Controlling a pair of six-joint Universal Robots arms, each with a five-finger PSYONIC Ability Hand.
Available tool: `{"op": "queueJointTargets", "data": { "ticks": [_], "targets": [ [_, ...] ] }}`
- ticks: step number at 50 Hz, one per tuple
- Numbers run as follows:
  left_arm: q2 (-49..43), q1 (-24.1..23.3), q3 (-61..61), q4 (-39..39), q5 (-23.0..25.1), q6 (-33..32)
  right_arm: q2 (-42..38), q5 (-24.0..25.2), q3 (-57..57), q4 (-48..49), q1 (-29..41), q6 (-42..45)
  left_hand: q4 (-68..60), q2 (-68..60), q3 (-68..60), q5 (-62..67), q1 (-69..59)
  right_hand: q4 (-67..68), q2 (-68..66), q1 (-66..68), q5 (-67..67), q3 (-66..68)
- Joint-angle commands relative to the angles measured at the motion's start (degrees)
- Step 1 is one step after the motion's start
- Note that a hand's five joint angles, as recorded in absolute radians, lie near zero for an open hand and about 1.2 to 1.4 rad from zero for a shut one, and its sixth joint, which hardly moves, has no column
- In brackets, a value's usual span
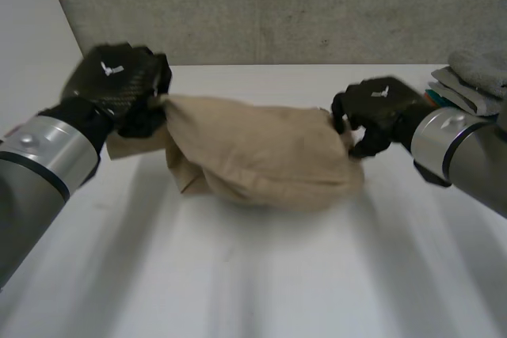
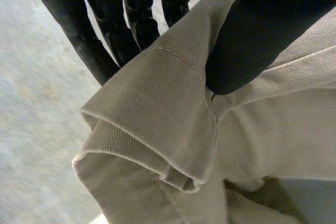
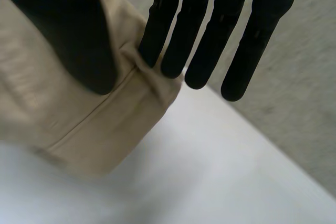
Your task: Fold the laundry.
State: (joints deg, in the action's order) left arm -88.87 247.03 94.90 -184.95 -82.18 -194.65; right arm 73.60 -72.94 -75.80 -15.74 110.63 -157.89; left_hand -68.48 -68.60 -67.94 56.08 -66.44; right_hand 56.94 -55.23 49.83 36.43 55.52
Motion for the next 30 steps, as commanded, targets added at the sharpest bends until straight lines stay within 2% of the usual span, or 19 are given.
{"op": "queueJointTargets", "data": {
  "ticks": [1,4,7,9,20,25,30],
  "targets": [
    [-8.8,0.3,-1.3,4.2,-1.7,1.1,-6.5,-1.1,-3.6,-1.2,1.2,-0.7,-11.5,-11.4,-12.1,13.9,-13.6,-26.2,24.5,-19.1,-15.7,-24.8],
    [-10.5,0.6,-1.7,4.4,-3.1,1.2,-6.5,-2.6,-6.6,0.0,1.3,-2.6,-11.5,-11.4,-12.1,13.9,-13.6,-28.3,26.6,-21.1,-17.8,-26.8],
    [-11.3,0.9,-1.8,4.9,-4.2,1.2,-5.8,-3.9,-11.6,7.5,1.4,-6.4,-11.5,-11.4,-12.1,13.9,-13.6,-32.5,30.7,-25.3,-21.9,-31.0],
    [-11.3,0.8,-1.9,4.9,-4.1,1.1,-5.6,-4.0,-13.2,8.9,1.6,-7.2,-11.5,-11.4,-12.1,13.9,-13.6,-32.5,30.8,-25.4,-22.0,-31.1],
    [-11.6,-0.5,-2.1,4.9,-4.1,0.8,2.2,-4.7,-22.7,10.5,4.5,-12.5,-11.5,-11.4,-12.1,13.9,-13.6,-31.5,29.8,-24.4,-21.0,-30.0],
    [-11.3,-0.3,-2.0,5.6,-4.1,1.1,-1.8,-5.9,-23.1,13.4,8.0,-13.8,-11.5,-11.4,-12.1,13.9,-13.6,-33.6,31.9,-26.5,-23.1,-32.2],
    [-11.3,0.1,-2.3,6.2,-4.2,1.2,-9.2,-11.2,-19.7,16.7,10.4,-13.8,-11.5,-11.4,-12.1,13.9,-13.6,-32.0,30.3,-24.9,-21.5,-30.6]
  ]
}}
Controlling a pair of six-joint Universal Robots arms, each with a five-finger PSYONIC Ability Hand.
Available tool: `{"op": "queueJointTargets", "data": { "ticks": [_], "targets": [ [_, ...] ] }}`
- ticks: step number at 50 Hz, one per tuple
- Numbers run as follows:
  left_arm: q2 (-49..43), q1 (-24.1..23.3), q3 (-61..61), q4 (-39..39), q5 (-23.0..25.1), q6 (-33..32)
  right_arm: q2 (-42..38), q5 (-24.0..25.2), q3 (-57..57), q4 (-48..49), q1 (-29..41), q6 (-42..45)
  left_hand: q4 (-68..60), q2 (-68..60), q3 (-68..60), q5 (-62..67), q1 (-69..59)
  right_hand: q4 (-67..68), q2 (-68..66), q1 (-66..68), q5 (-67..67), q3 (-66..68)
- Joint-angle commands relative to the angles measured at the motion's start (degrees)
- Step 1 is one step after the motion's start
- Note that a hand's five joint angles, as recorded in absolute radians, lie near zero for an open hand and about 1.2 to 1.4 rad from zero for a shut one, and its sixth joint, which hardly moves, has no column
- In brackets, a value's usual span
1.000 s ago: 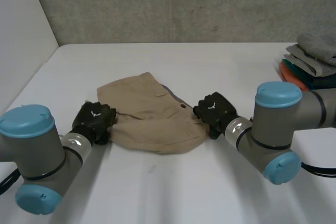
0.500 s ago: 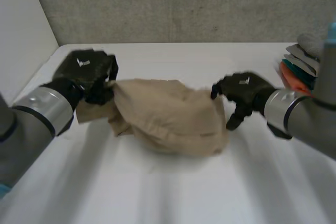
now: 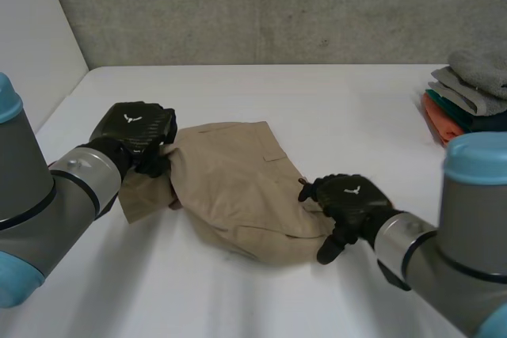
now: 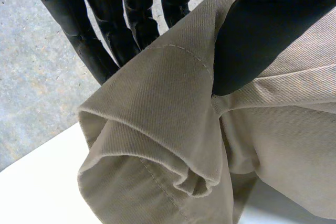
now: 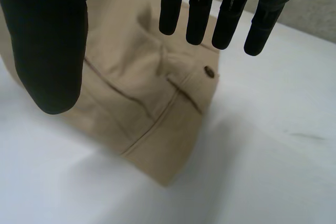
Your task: Fold the laundry.
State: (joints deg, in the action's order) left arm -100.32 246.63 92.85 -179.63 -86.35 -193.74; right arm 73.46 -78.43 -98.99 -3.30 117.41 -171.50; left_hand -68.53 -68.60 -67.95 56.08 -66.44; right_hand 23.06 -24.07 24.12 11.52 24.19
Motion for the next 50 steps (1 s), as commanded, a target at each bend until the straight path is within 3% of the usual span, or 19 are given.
{"op": "queueJointTargets", "data": {
  "ticks": [1,3,4,6,12,17,22,25,33,37,40,45,47,50],
  "targets": [
    [0.1,0.6,-0.3,1.0,0.1,0.3,-9.7,-6.5,4.2,4.4,3.9,-0.2,-11.5,-11.4,-12.0,13.9,-13.6,3.1,-2.1,2.0,4.6,1.9],
    [-0.1,1.0,-1.0,1.0,0.0,0.5,-11.9,-8.5,6.8,4.6,4.5,-0.3,-11.5,-11.4,-12.0,13.9,-13.6,14.3,-13.3,13.2,15.8,13.2],
    [-0.1,1.0,-1.7,1.1,0.0,0.7,-12.9,-9.8,9.1,4.4,4.7,-0.2,-11.5,-11.4,-12.0,13.9,-13.6,35.2,-34.2,34.1,36.7,34.0],
    [-0.1,1.1,-2.5,1.6,0.1,1.2,-13.3,-10.7,11.3,3.9,4.7,-0.1,-11.5,-11.4,-12.0,13.9,-13.6,56.8,-55.8,55.8,58.4,55.7],
    [0.6,1.4,-4.5,8.5,0.4,3.2,-6.0,-10.3,15.2,-3.3,2.0,2.8,-11.5,-11.4,-12.0,13.9,-13.6,56.9,-55.9,55.9,58.5,55.8],
    [4.0,2.4,-5.4,19.6,2.0,2.1,3.3,-3.9,17.5,-18.2,-2.2,17.1,-11.5,-11.4,-12.0,13.9,-13.6,56.9,-55.9,55.9,58.5,55.8],
    [4.7,2.8,-5.0,32.3,6.9,-1.5,3.1,0.0,20.5,-37.3,-5.3,31.8,-11.5,-11.4,-12.0,13.9,-13.6,56.9,-55.9,55.9,58.5,55.8],
    [2.4,2.2,-5.0,33.8,8.6,-3.8,1.4,-0.8,21.6,-42.8,-5.2,34.5,-11.5,-11.4,-12.0,13.9,-13.6,56.9,-55.9,55.9,58.5,55.8],
    [-9.0,0.4,-15.9,26.0,3.6,-10.1,-7.3,-4.8,32.4,-37.4,-4.2,33.3,-11.5,-11.4,-12.0,13.9,-13.6,56.9,-55.9,55.9,58.5,55.8],
    [-11.5,-0.8,-28.7,17.1,1.9,-10.9,-8.2,-7.7,43.0,-25.6,-3.9,26.1,-11.5,-11.4,-12.0,13.9,-13.6,56.9,-55.9,55.9,58.5,55.8],
    [-11.2,-0.4,-37.4,4.8,1.9,-10.2,-7.3,-11.1,48.0,-12.6,-4.3,18.6,-11.5,-11.4,-12.0,13.9,-13.6,56.9,-55.9,55.9,58.5,55.8],
    [-8.3,1.0,-42.1,-19.5,0.7,-3.3,-0.2,-13.0,45.4,13.2,-5.0,13.1,-11.5,-11.4,-12.0,13.9,-13.6,56.9,-55.9,55.9,58.5,55.8],
    [-7.9,1.1,-41.9,-23.3,0.9,-0.4,1.3,-12.4,43.9,18.0,-5.0,13.6,-11.5,-11.4,-12.0,13.9,-13.6,56.9,-55.9,55.9,58.5,55.8],
    [-7.7,1.7,-40.3,-24.4,2.0,4.2,2.0,-10.3,42.7,18.1,-4.8,14.7,-11.5,-11.4,-12.0,13.9,-13.6,56.9,-55.9,55.9,58.5,55.8]
  ]
}}
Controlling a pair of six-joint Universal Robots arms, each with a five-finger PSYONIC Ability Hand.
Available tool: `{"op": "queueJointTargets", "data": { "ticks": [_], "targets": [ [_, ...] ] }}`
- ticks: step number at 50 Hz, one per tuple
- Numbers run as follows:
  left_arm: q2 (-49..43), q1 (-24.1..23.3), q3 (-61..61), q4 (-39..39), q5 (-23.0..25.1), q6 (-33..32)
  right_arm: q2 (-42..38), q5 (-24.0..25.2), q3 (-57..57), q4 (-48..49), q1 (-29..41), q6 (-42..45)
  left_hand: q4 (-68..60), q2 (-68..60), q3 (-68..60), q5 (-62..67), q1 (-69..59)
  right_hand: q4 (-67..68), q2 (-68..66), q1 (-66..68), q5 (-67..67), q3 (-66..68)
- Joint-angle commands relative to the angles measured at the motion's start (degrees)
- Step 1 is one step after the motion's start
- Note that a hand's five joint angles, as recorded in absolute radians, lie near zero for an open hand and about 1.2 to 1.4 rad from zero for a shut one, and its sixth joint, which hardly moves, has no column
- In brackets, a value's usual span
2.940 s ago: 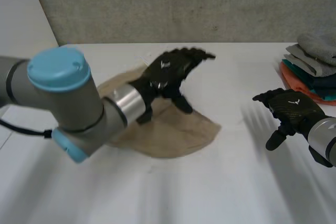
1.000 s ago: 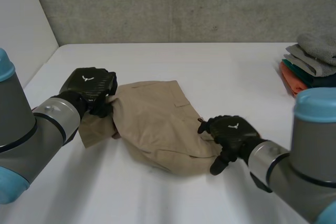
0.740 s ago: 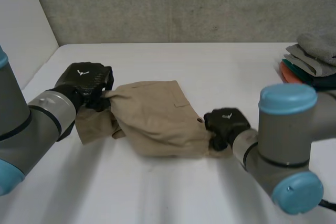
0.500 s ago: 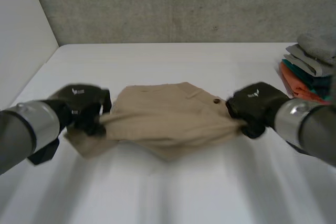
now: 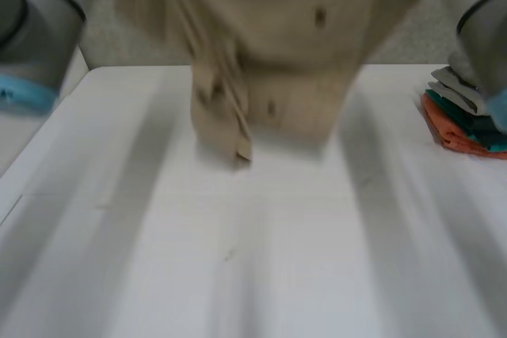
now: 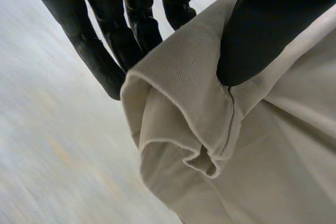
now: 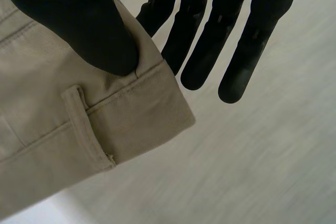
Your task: Fold the laundry.
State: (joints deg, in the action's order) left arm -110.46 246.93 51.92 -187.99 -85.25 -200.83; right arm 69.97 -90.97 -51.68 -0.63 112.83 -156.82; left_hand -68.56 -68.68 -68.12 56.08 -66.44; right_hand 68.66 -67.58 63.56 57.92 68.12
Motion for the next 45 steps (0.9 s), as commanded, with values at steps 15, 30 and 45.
{"op": "queueJointTargets", "data": {
  "ticks": [15,30,45],
  "targets": [
    [1.7,2.6,29.1,-14.5,2.8,14.0,1.7,6.6,-22.3,6.8,-0.3,0.8,-11.4,-11.3,-11.9,13.9,-13.6,11.3,-12.4,16.4,12.1,11.9],
    [-2.8,-0.2,51.7,-6.3,1.2,9.8,-8.5,10.3,-40.8,-1.6,-3.1,12.1,-11.4,-11.3,-11.9,13.9,-13.6,11.3,-12.4,16.4,12.1,11.9],
    [13.2,-3.1,55.5,21.0,0.4,5.5,5.7,9.9,-41.8,-35.5,-5.3,24.0,-11.4,-11.3,-11.9,13.9,-13.6,11.3,-12.4,16.4,12.1,11.9]
  ]
}}
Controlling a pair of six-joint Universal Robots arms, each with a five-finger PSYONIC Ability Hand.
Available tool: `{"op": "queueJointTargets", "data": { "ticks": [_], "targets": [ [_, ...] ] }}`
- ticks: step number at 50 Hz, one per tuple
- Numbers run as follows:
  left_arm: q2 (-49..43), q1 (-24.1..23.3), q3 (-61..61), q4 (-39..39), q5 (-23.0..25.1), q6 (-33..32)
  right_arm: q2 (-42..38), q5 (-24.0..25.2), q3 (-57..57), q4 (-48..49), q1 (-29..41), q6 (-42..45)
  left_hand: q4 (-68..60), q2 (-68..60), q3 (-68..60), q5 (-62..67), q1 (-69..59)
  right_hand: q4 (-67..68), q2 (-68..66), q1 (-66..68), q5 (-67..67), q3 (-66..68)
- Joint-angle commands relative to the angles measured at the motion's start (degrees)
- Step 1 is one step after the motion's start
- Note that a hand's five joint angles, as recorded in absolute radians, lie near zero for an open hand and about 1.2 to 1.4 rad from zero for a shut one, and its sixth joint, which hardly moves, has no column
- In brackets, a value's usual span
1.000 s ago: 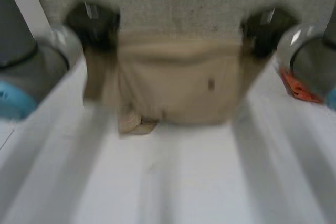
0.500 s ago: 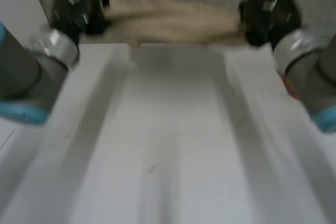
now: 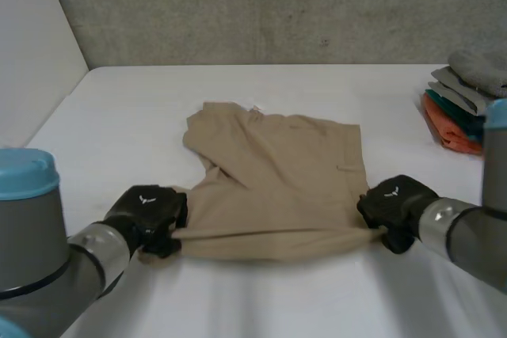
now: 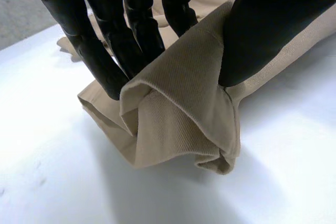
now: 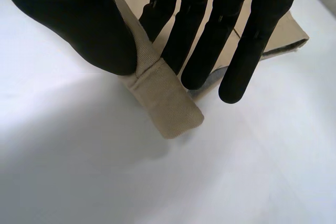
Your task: Fold the laundry.
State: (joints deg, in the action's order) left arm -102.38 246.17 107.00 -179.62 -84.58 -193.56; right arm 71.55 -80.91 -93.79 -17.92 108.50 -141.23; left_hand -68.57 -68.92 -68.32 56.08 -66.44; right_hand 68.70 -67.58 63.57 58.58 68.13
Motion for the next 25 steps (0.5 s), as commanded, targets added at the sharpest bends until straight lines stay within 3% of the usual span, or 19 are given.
{"op": "queueJointTargets", "data": {
  "ticks": [1,5,7,10,11,12,15,20,25],
  "targets": [
    [5.3,-2.8,0.2,14.5,-0.2,-2.3,4.2,-0.1,0.2,-20.7,-0.9,9.9,-11.4,-11.1,-11.7,13.9,-13.6,11.3,-12.4,16.4,11.4,11.9],
    [5.6,-5.1,-1.0,23.4,-0.4,-5.9,4.4,0.6,0.5,-29.3,-1.5,16.2,-11.4,-11.1,-11.7,13.9,-13.6,11.3,-12.4,16.4,11.4,11.9],
    [5.5,-5.8,-1.9,27.4,-0.8,-7.6,4.2,1.4,1.1,-27.4,-1.5,16.3,-11.4,-11.1,-11.7,13.9,-13.6,11.3,-12.4,16.4,11.4,11.9],
    [5.5,-6.1,-2.8,26.4,-0.8,-8.1,3.9,1.6,1.5,-23.8,-1.3,13.6,-8.3,-7.9,-8.5,10.8,-10.4,11.3,-12.4,16.4,11.4,11.9],
    [5.4,-6.1,-3.5,24.3,-0.6,-8.0,3.4,1.5,1.5,-21.8,-0.9,11.7,19.6,19.9,19.3,-17.1,17.4,11.3,-12.4,16.4,11.4,11.9],
    [5.2,-6.0,-3.7,23.3,-0.8,-7.9,3.1,1.4,1.5,-20.8,-0.8,10.9,35.0,35.3,34.7,-32.5,32.9,11.3,-12.4,16.4,11.4,11.9],
    [4.4,-3.7,-4.5,18.5,-1.2,-7.6,2.1,1.5,1.2,-18.0,-0.1,8.0,58.1,58.5,57.9,-55.6,56.0,11.3,-12.4,16.4,11.4,11.9],
    [3.5,1.1,-5.0,12.2,-0.3,-7.4,1.4,1.4,0.3,-14.9,-0.5,5.9,56.8,57.2,56.6,-54.4,54.7,11.3,-12.4,16.4,11.4,11.9],
    [0.5,5.5,-6.4,5.9,3.5,-7.2,1.2,1.4,-0.4,-11.8,-1.1,5.6,50.0,50.3,49.7,-47.5,47.8,11.3,-12.4,16.4,11.4,11.9]
  ]
}}
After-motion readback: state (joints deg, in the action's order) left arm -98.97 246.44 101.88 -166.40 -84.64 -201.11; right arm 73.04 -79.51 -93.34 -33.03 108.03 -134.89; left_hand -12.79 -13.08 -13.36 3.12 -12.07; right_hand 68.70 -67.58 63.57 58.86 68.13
